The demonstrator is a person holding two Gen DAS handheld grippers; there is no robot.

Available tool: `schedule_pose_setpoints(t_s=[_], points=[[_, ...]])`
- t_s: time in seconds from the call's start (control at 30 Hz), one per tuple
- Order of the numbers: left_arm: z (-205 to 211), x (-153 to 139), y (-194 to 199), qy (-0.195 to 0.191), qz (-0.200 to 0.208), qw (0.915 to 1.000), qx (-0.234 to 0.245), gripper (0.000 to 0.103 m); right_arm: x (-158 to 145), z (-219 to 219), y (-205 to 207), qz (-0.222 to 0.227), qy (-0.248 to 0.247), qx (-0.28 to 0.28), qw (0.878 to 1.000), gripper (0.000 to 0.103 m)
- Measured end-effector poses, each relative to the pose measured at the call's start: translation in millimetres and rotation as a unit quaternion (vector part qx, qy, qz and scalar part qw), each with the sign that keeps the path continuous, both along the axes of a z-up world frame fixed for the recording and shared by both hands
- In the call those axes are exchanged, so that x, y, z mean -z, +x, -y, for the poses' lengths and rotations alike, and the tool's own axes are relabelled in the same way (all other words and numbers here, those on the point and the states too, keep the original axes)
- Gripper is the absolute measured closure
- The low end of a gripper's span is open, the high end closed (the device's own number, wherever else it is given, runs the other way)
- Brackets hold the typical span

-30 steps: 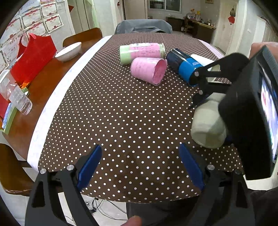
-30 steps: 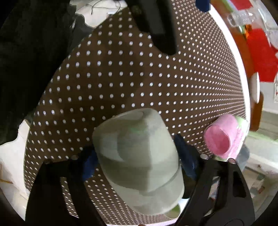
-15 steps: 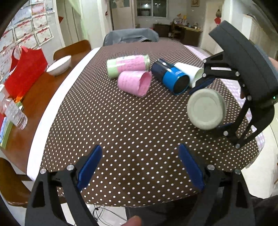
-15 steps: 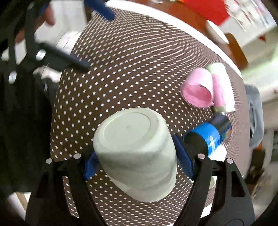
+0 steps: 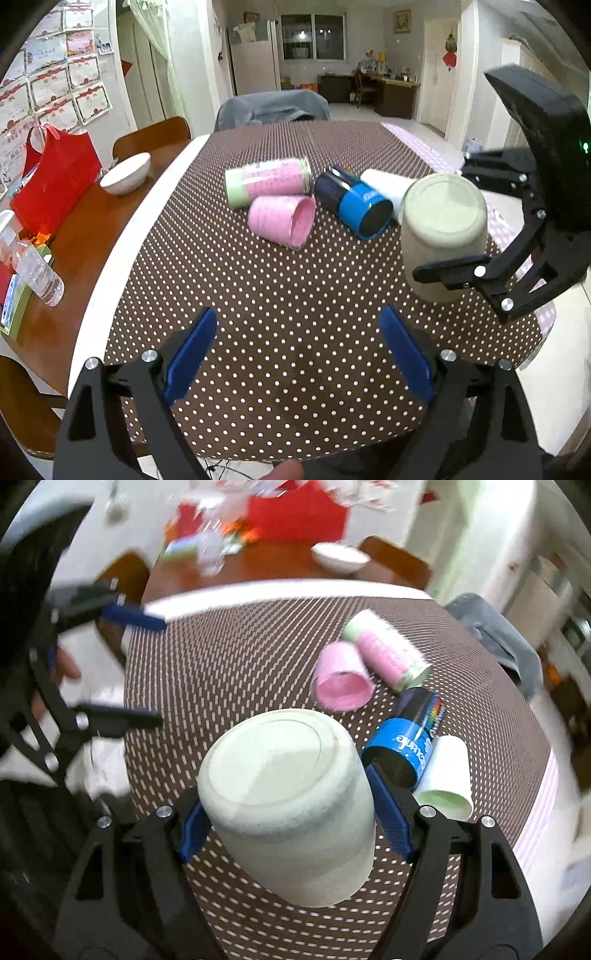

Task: Flip cup upside down
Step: 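Rotate the pale green cup rim-down with the right gripper and lower it onto the table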

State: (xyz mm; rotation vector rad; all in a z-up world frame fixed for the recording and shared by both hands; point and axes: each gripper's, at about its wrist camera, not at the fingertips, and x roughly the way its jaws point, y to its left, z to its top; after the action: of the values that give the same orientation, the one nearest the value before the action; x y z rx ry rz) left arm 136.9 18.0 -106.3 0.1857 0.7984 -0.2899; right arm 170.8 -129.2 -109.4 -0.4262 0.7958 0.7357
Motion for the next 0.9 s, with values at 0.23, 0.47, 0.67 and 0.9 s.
schedule_pose_setpoints(t_s=[0.23,0.47,0.67,0.9], points=[[-7.9,-14.7,-15.3,-0.014,0.03,0.9994,-0.009,0.014,-13.0,15.5,-17.4,0.004,0.149,0.102,0.983,0.028],[-14.5,-12.4,-26.7,-0.021,0.038,0.9988,-0.023,0.014,5.2,18.8,-37.5,0.033,0.229,0.189,0.954,0.028],[-17.8,-9.6,-31.9,-0.028,0.036,0.9983,-0.036,0.014,26.7,13.8,-31.8,0.053,0.236,0.224,0.944,0.028],[-20.8,-3.8,-34.0,-0.031,0.027,0.9981,-0.045,0.014,46.7,12.6,-26.0,0.047,0.226,0.237,0.944,0.028]])
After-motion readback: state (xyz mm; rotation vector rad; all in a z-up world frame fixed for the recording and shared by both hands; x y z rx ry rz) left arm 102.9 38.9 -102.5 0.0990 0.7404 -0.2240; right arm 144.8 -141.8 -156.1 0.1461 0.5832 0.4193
